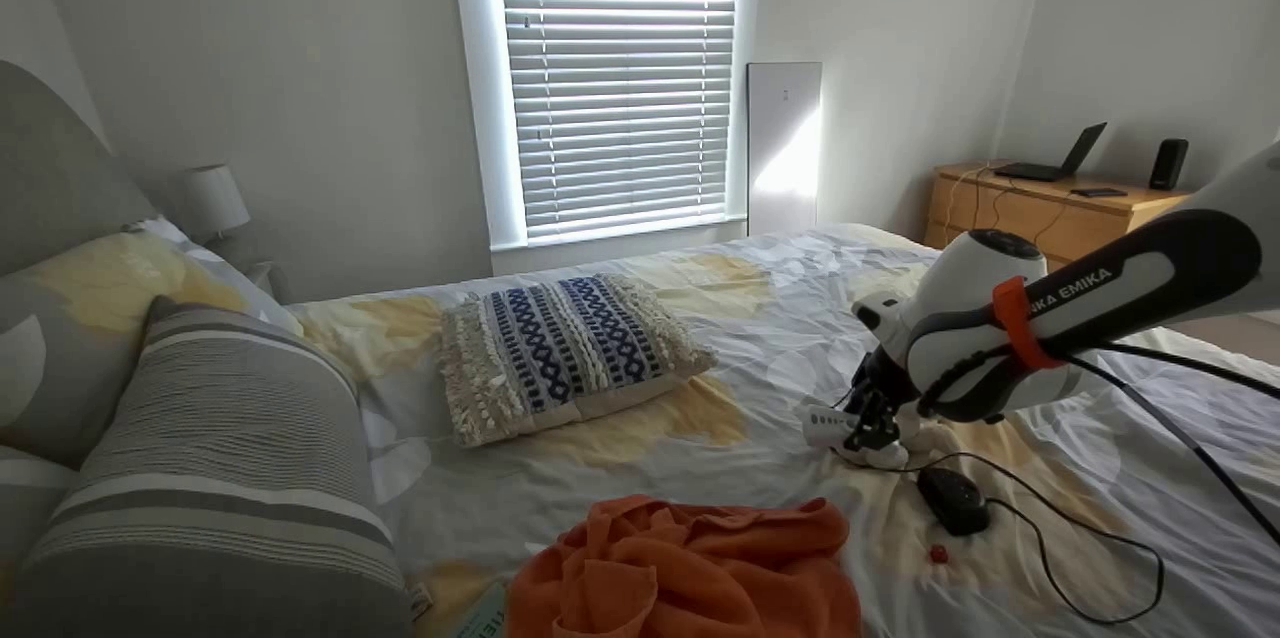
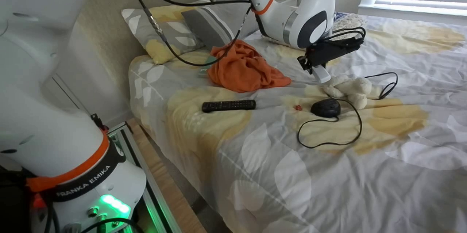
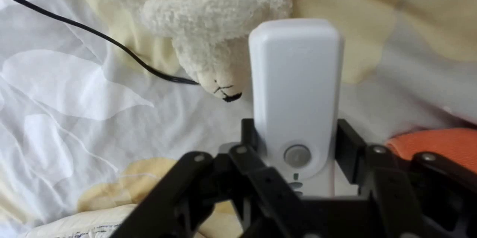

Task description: Move the white remote forward on the bed

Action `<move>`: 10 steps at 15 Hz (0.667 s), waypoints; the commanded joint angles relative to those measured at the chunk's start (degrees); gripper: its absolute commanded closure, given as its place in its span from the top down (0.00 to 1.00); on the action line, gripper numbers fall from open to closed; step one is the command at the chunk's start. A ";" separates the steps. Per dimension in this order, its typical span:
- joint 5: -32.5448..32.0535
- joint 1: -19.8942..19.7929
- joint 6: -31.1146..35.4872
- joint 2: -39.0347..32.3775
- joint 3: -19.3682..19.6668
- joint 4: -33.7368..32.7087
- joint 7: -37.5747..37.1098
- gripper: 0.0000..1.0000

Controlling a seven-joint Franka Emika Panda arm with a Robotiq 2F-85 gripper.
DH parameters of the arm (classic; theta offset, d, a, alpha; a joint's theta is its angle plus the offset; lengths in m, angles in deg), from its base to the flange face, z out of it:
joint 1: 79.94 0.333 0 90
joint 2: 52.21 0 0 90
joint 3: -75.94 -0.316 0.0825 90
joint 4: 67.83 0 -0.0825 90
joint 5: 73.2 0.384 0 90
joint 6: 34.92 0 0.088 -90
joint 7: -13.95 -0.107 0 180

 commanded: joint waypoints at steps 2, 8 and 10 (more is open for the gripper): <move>2.67 1.37 0.29 0.37 1.35 0.04 1.70 0.53; 3.52 -0.47 -0.17 -3.39 -5.05 -1.69 14.20 0.28; 4.66 -1.35 -0.97 -4.65 -6.68 -1.89 18.33 0.28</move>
